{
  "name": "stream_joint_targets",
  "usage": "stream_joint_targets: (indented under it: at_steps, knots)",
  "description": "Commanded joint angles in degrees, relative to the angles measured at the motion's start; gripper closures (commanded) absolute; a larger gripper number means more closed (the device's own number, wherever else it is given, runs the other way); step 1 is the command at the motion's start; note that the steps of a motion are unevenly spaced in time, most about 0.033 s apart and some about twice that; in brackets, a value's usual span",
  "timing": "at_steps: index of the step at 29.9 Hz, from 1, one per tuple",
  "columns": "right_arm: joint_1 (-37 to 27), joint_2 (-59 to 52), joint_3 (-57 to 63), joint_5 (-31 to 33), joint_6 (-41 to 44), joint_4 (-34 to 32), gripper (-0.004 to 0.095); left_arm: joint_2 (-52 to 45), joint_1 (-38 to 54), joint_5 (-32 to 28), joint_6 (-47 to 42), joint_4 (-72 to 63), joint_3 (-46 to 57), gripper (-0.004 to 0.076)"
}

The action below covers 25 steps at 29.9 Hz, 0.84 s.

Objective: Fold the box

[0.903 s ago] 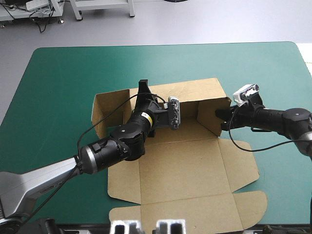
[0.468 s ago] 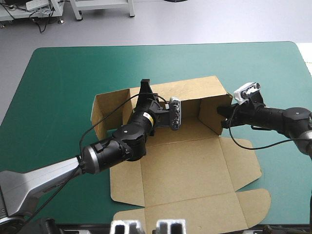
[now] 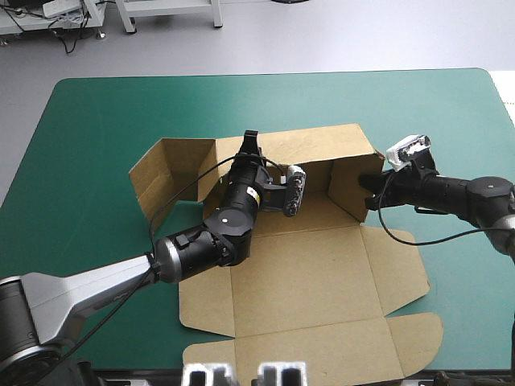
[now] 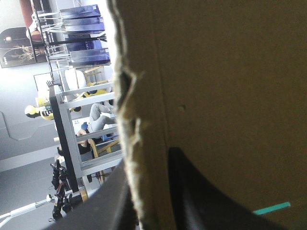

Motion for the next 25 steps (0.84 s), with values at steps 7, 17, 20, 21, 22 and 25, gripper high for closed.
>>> stream_joint_targets:
  at_steps: [7, 17, 20, 21, 22, 25]
  knots:
    - [-0.2, -1.0, -1.1, 0.6, 1.2, 1.4, 0.0915, -2.1, -0.6, -0.2, -8.3, 5.0, -1.2, 0.0305]
    - [-0.2, -1.0, -1.1, -1.7, 3.9, 1.1, 0.0915, -6.3, -9.5, 0.5, -18.4, 6.2, -4.7, 0.0307]
    - [-0.2, -1.0, -1.1, -2.1, 4.5, 1.1, 0.0913, -8.0, -11.1, 0.5, -22.4, 7.2, -7.5, 0.0313]
    - [-0.2, -1.0, -1.1, -2.1, 4.9, 1.1, 0.0913, -8.7, -11.1, 0.7, -24.3, 8.1, -8.6, 0.0329]
    - [-0.2, -1.0, -1.1, -2.1, 5.4, 1.1, 0.0913, -9.1, -11.0, 1.3, -25.8, 8.9, -9.5, 0.0348]
    - [-0.2, -1.1, -1.1, -2.0, 7.1, 1.1, 0.0913, -10.4, -8.1, 3.1, -28.4, 11.1, -13.2, 0.0447]
